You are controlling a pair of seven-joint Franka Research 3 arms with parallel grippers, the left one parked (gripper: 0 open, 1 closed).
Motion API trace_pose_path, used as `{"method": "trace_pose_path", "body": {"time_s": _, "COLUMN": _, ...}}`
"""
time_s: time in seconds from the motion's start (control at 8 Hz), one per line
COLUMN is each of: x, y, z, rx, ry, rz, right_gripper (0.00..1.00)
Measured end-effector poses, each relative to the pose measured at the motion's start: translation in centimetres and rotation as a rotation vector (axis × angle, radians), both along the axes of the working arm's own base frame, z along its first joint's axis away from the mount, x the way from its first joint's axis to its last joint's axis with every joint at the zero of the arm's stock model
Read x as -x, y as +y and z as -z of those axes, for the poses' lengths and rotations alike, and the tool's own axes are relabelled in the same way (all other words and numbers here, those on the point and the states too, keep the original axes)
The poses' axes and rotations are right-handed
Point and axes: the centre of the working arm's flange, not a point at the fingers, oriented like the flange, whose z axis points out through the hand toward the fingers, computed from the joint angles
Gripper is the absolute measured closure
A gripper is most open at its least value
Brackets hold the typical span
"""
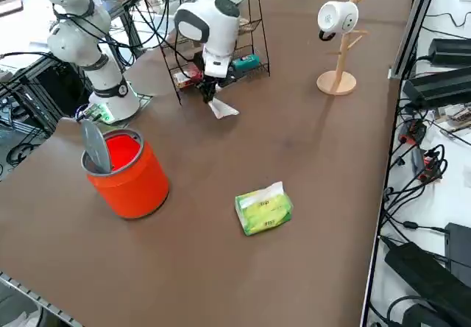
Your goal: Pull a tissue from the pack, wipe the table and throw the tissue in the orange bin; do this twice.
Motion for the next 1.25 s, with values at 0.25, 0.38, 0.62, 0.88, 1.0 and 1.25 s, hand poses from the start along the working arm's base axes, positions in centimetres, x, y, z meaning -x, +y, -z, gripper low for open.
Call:
{"method": "trace_pose_path", "body": {"time_s": 0.25, "x": -0.5, "y": -0.3, "z": -2.4, "rx": 0.006, "ry": 0.006, "rz": -0.007, "right_gripper": 0.99}}
{"method": "trace_pose_path", "body": {"time_s": 0.38, "x": -1.0, "y": -0.4, "z": -4.1, "rx": 0.005, "ry": 0.012, "rz": -0.008, "right_gripper": 0.99}}
{"method": "trace_pose_path", "body": {"time_s": 0.62, "x": -2.2, "y": -1.1, "z": -8.2, "rx": 0.016, "ry": 0.026, "rz": -0.009, "right_gripper": 0.99}}
{"method": "trace_pose_path", "body": {"time_s": 0.88, "x": -3.3, "y": -2.5, "z": -12.3, "rx": 0.045, "ry": 0.053, "rz": -0.007, "right_gripper": 0.99}}
{"method": "trace_pose_path", "body": {"time_s": 1.0, "x": -3.7, "y": -3.6, "z": -14.0, "rx": 0.073, "ry": 0.066, "rz": -0.007, "right_gripper": 0.99}}
{"method": "trace_pose_path", "body": {"time_s": 1.25, "x": -3.5, "y": -7.0, "z": -17.1, "rx": 0.108, "ry": 0.099, "rz": -0.039, "right_gripper": 0.99}}
